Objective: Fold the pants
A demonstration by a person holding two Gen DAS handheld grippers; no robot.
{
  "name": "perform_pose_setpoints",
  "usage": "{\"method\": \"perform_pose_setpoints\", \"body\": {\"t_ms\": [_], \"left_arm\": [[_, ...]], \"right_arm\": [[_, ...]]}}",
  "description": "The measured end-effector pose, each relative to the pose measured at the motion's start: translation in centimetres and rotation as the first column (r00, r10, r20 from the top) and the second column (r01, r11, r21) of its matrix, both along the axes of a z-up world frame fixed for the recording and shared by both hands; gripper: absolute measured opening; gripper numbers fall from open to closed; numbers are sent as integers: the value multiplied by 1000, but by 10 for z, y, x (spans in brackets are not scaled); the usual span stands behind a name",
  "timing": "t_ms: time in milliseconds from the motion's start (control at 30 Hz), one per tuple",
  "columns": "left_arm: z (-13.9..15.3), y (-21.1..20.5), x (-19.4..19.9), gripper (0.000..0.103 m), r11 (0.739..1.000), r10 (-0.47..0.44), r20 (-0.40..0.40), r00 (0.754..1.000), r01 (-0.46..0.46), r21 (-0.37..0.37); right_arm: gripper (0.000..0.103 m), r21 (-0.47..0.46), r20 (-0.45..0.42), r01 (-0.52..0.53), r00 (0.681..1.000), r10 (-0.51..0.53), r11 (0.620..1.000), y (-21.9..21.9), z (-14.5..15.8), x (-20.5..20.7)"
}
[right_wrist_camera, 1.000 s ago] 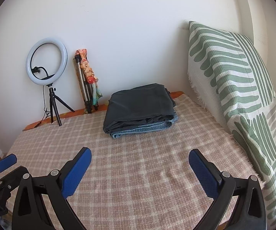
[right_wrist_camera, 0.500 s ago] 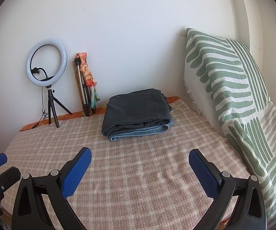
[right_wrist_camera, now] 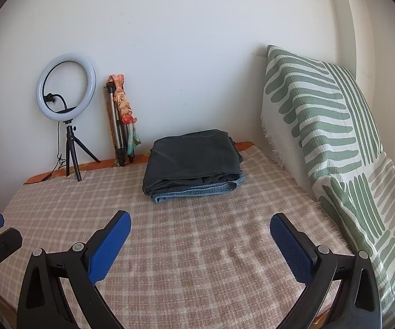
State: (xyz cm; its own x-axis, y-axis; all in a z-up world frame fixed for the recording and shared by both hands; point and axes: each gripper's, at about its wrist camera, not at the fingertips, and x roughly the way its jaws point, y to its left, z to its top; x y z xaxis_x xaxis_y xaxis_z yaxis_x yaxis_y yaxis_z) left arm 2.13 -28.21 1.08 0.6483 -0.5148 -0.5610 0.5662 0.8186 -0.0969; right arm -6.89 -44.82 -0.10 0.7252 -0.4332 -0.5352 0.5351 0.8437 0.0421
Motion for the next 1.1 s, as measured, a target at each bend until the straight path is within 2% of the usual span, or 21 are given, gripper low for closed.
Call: {"method": "perform_pose_setpoints", "body": {"t_ms": [1100], "left_arm": [[5, 1, -6, 86, 1000, -2, 11, 1000, 1, 0]], "right_arm": [[103, -1, 8, -7, 1000, 7, 1000, 5, 4, -2]]}}
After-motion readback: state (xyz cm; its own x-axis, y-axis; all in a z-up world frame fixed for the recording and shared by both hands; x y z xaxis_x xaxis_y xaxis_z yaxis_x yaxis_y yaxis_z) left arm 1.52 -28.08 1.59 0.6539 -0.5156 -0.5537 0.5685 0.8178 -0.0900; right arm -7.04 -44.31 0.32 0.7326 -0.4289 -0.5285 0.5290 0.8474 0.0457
